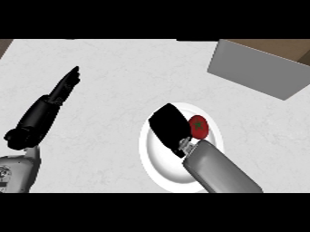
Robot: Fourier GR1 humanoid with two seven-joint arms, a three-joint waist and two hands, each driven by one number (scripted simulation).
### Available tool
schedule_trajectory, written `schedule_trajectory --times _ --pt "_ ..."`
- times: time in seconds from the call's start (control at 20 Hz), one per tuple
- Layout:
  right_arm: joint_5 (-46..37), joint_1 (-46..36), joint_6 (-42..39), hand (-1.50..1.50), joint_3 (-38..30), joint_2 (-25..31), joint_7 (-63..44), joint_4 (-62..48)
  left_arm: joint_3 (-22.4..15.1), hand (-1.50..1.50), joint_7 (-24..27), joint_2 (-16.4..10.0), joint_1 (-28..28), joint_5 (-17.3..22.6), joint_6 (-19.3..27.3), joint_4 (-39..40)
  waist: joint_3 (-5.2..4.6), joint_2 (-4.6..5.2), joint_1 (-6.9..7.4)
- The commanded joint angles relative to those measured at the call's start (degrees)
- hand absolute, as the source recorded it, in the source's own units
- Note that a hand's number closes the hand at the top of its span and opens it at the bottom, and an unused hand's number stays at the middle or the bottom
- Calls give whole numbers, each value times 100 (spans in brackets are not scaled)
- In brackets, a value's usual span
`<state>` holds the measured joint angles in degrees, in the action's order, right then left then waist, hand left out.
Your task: Pick the lemon from the plate and place it in the cardboard box
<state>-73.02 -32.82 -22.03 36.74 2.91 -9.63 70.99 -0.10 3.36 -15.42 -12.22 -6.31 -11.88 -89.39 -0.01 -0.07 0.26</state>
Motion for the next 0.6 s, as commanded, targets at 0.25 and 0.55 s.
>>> schedule_trajectory --times 0.25,0.55 --pt "363 17 882 150 -437 -152 1161 56 25 0 68 72 124 -69 -47 -59 3 16 14" --pt "1318 -164 665 150 -1223 3 2119 740 34 0 9 101 36 -120 -42 31 2 -2 -34"
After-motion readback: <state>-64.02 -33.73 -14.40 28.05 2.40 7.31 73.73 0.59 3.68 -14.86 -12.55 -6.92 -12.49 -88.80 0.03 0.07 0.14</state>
